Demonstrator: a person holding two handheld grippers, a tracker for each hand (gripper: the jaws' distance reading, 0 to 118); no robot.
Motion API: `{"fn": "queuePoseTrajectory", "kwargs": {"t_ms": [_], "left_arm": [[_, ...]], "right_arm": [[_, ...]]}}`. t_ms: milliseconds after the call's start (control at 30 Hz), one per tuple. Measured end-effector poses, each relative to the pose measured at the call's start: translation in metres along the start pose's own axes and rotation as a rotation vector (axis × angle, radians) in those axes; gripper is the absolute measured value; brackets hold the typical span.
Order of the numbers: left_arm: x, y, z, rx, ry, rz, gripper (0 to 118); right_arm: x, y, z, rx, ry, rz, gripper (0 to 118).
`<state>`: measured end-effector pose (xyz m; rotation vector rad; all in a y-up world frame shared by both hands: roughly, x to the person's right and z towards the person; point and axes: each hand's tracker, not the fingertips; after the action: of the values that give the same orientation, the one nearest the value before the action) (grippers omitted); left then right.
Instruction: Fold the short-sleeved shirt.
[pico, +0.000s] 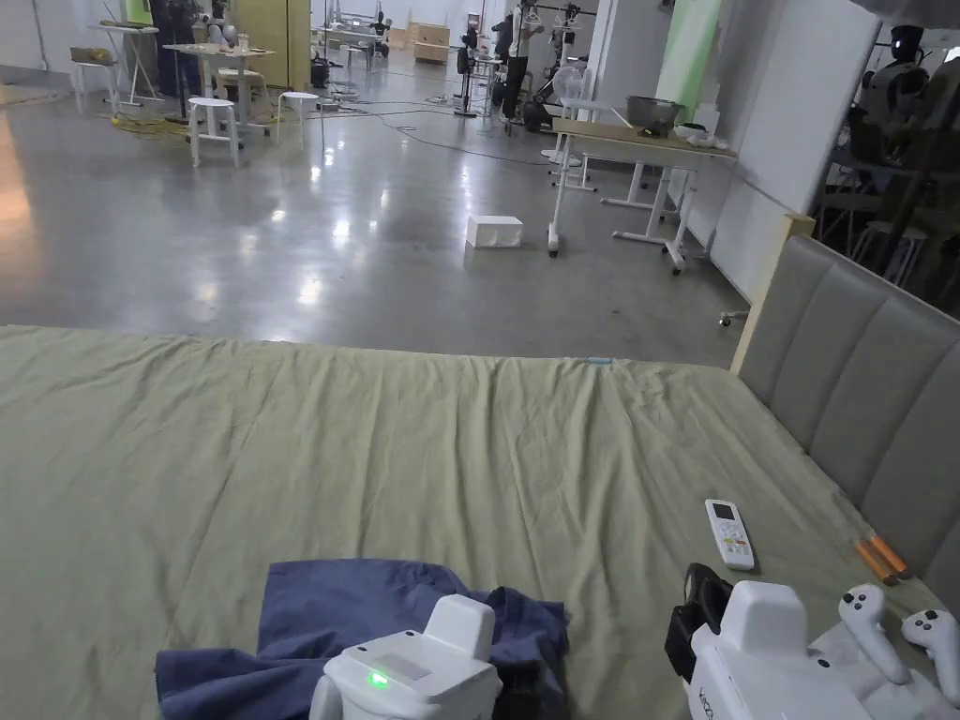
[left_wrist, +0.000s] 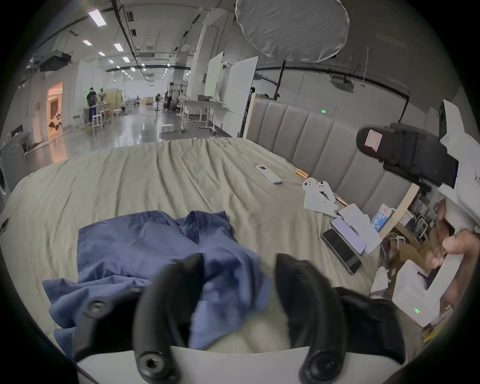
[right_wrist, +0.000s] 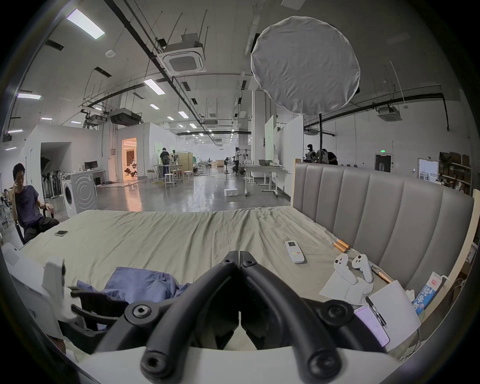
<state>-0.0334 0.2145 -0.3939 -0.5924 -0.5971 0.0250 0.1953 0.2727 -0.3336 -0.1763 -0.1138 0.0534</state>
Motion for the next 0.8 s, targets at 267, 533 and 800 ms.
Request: {"fn": "queuePoseTrajectory", "kwargs": {"t_ms": [267,533,800], "left_arm": [[-0.060,0.025,0.071,0.230,0.247,0.036,71],[-0.114,0.035,0.147,0.383,0.550,0.016,21],[-0.143,0.034,0.183,0.398,0.689,0.032,0]], "right_arm": [[-0.024,0.017,-0.007,0.033,0.051,0.025,0],[-0.045,0.029,-0.014,0.075,0.102,0.019,0],[-0.074,0.055,-0.024,0.170,0.120,0.081,0]]}}
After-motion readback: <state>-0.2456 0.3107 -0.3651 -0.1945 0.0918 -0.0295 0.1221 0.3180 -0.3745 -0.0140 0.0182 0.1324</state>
